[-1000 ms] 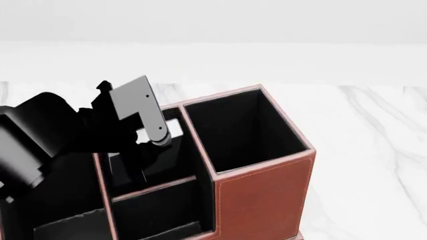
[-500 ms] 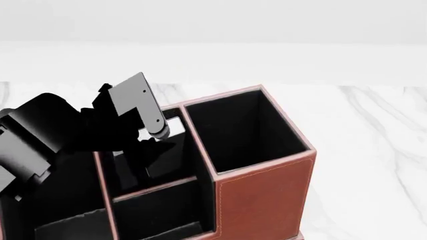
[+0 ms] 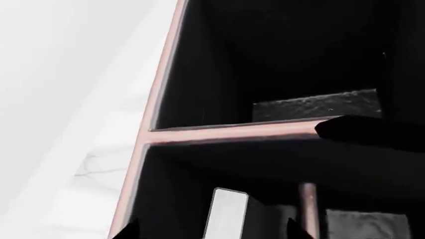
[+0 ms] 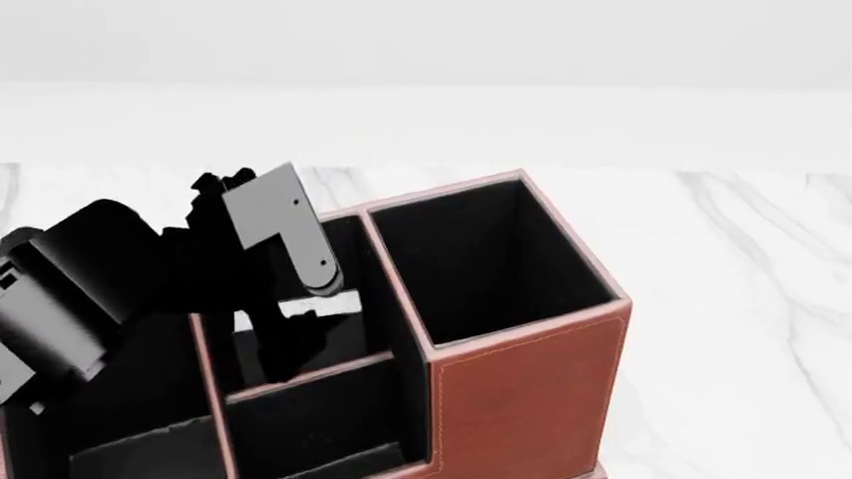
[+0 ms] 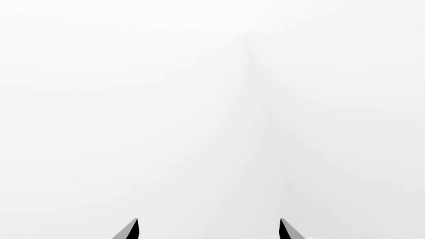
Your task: Pick up the book and place it in the front compartment of the caddy.
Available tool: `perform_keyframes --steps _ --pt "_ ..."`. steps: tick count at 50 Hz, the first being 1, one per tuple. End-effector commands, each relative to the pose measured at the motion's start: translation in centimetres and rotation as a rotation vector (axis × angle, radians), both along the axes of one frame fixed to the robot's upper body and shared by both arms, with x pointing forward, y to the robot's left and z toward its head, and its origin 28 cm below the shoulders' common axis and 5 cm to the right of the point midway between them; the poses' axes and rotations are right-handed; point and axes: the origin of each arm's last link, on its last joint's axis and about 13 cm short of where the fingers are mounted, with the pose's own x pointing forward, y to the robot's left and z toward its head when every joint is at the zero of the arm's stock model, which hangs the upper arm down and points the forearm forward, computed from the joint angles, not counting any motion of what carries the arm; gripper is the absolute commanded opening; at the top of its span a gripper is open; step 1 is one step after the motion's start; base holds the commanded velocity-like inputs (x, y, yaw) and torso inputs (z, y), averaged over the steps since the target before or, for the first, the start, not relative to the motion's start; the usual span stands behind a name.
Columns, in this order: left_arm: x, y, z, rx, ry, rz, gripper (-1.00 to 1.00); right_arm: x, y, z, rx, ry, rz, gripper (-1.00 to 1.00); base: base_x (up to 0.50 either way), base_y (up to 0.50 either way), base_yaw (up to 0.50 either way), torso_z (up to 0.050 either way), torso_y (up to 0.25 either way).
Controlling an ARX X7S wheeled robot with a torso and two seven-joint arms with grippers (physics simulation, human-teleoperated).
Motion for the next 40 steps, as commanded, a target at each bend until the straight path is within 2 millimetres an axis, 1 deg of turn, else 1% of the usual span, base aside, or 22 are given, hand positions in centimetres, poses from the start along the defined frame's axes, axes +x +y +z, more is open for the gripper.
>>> perform_keyframes --steps 1,4,5,6,7,10,11,16,17,20,21,23,25,28,29,30,34,35,37,40 --pt "-0.9 -0.3 1.8 0.023 -0.074 -0.022 1.00 0.5 0.1 -0.1 0.003 0.006 0.008 1.00 0.00 0.00 0.00 0.000 0.000" --pt "-1.6 -0.5 2.9 0.001 -0.090 -0.049 1.00 0.7 0.2 -0.1 -0.003 0.009 0.015 1.00 0.00 0.00 0.00 0.000 0.000" --pt "-2.0 -0.5 3.6 -0.012 -0.100 -0.063 1.00 0.8 0.3 0.0 -0.007 0.009 0.018 1.00 0.00 0.00 0.00 0.000 0.000" --pt "-2.1 -0.5 3.6 -0.012 -0.100 -0.063 1.00 0.8 0.4 0.0 -0.008 0.009 0.021 1.00 0.00 0.00 0.00 0.000 0.000" --pt "-2.7 -0.6 4.2 -0.028 -0.108 -0.085 1.00 0.9 0.4 0.0 -0.010 0.010 0.023 1.00 0.00 0.00 0.00 0.000 0.000" --pt "-3.8 -0.7 5.2 -0.035 -0.135 -0.112 1.00 1.0 0.5 0.1 -0.013 0.011 0.028 1.00 0.00 0.00 0.00 0.000 0.000" --pt "-4.4 -0.7 5.8 -0.035 -0.149 -0.126 1.00 1.1 0.5 0.1 -0.015 0.010 0.031 1.00 0.00 0.00 0.00 0.000 0.000" --pt "-5.7 -0.8 7.7 -0.063 -0.196 -0.153 1.00 1.2 0.5 0.3 -0.017 0.007 0.033 1.00 0.00 0.00 0.00 0.000 0.000" --pt "-6.2 -0.9 8.5 -0.084 -0.225 -0.150 1.00 1.2 0.4 0.3 -0.017 0.005 0.033 1.00 0.00 0.00 0.00 0.000 0.000" --pt "-7.1 -0.8 9.6 -0.126 -0.252 -0.158 1.00 1.5 0.4 0.3 -0.017 0.007 0.035 1.00 0.00 0.00 0.00 0.000 0.000" --pt "-7.6 -0.7 10.1 -0.149 -0.289 -0.143 1.00 1.7 0.4 0.3 -0.015 0.007 0.044 1.00 0.00 0.00 0.00 0.000 0.000" --pt "-8.1 -0.6 10.5 -0.184 -0.311 -0.130 1.00 2.0 0.5 0.2 -0.016 0.012 0.058 1.00 0.00 0.00 0.00 0.000 0.000" --pt "-9.2 -0.5 11.3 -0.251 -0.359 -0.111 1.00 2.6 0.8 0.2 -0.025 0.020 0.079 1.00 0.00 0.00 0.00 0.000 0.000" --pt "-10.5 -0.5 12.1 -0.298 -0.419 -0.103 1.00 3.3 1.0 0.5 -0.038 0.028 0.098 1.00 0.00 0.00 0.00 0.000 0.000" --pt "-11.2 -0.5 12.7 -0.352 -0.441 -0.069 1.00 3.6 1.2 1.1 -0.050 0.023 0.111 1.00 0.00 0.00 0.00 0.000 0.000" --pt "-11.7 -0.5 13.0 -0.367 -0.467 -0.071 1.00 3.8 1.3 1.5 -0.062 0.021 0.117 1.00 0.00 0.00 0.00 0.000 0.000" --pt "-13.3 -0.5 13.9 -0.438 -0.528 -0.047 1.00 4.4 1.9 3.4 -0.112 0.008 0.151 1.00 0.00 0.00 0.00 0.000 0.000" --pt "-13.7 -0.5 14.0 -0.456 -0.544 -0.033 1.00 4.5 2.1 3.9 -0.125 0.000 0.163 1.00 0.00 0.00 0.00 0.000 0.000" --pt "-14.8 -0.5 13.9 -0.527 -0.597 0.023 1.00 5.0 2.8 5.7 -0.184 -0.011 0.184 1.00 0.00 0.00 0.00 0.000 0.000" --pt "-15.7 -0.3 13.7 -0.574 -0.630 0.052 1.00 5.4 3.4 6.7 -0.227 -0.005 0.200 1.00 0.00 0.00 0.00 0.000 0.000"
